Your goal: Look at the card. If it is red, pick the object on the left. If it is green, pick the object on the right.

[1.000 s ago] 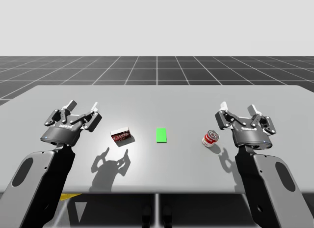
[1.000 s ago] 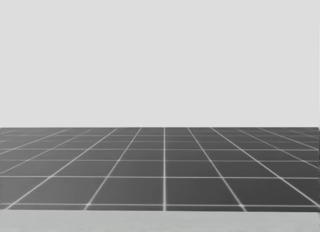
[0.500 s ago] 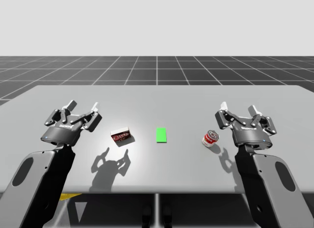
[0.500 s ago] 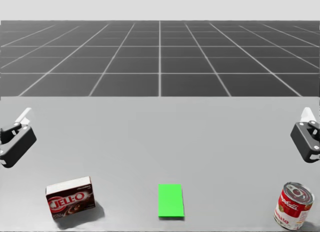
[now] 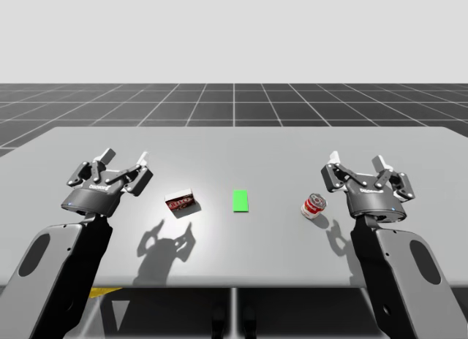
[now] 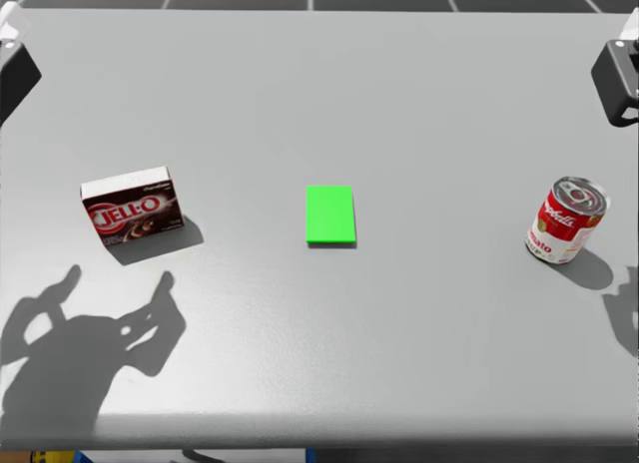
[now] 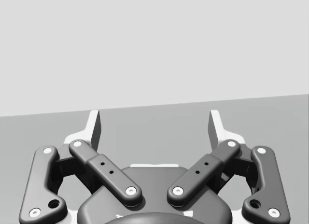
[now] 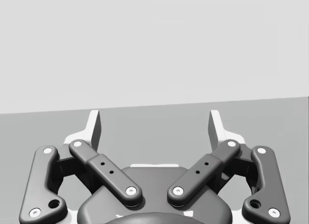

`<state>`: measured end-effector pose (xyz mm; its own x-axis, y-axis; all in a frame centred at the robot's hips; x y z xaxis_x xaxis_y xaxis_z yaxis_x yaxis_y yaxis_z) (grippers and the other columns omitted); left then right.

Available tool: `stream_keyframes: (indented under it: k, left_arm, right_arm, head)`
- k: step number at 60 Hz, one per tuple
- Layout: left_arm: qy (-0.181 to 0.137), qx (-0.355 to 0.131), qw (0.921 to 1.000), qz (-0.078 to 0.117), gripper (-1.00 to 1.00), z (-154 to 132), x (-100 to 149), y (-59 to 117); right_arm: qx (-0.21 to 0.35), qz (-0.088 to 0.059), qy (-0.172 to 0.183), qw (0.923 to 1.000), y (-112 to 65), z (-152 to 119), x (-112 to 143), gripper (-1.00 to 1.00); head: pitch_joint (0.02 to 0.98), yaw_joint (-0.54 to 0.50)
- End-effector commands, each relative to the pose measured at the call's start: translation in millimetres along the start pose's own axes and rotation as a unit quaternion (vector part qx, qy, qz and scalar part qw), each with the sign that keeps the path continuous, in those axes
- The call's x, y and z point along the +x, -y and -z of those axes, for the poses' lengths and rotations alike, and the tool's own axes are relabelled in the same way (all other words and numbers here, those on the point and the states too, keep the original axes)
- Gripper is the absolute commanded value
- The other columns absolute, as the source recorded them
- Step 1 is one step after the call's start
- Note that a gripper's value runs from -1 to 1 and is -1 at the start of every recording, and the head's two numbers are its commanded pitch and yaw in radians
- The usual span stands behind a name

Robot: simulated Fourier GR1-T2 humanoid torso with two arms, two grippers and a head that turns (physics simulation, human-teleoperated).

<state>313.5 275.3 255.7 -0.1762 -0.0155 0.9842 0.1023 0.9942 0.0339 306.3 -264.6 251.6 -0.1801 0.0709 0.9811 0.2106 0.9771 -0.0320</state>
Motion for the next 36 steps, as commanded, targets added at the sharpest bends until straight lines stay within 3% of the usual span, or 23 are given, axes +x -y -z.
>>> stream_keyframes:
  k: [1,18,36]
  left_arm:
    - [0.0,-0.001,1.0,0.0,-1.0,0.1,0.6,0.9]
    - [0.0,-0.002,1.0,0.0,-1.0,-1.0,0.1,2.4]
    - [0.0,-0.002,1.0,-0.001,-1.0,-1.3,-0.5,3.5]
  right_arm:
    - [0.0,-0.003,0.003,1.0,-0.4,-0.1,0.8,-1.0]
    - [0.002,-0.006,0.005,1.0,-0.9,-0.9,0.1,-1.0]
    - [0.001,-0.005,0.007,1.0,-0.2,-0.9,0.0,-1.0]
  head:
    - [0.846,-0.02]
    - [0.822,-0.08]
    - [0.832,-0.34]
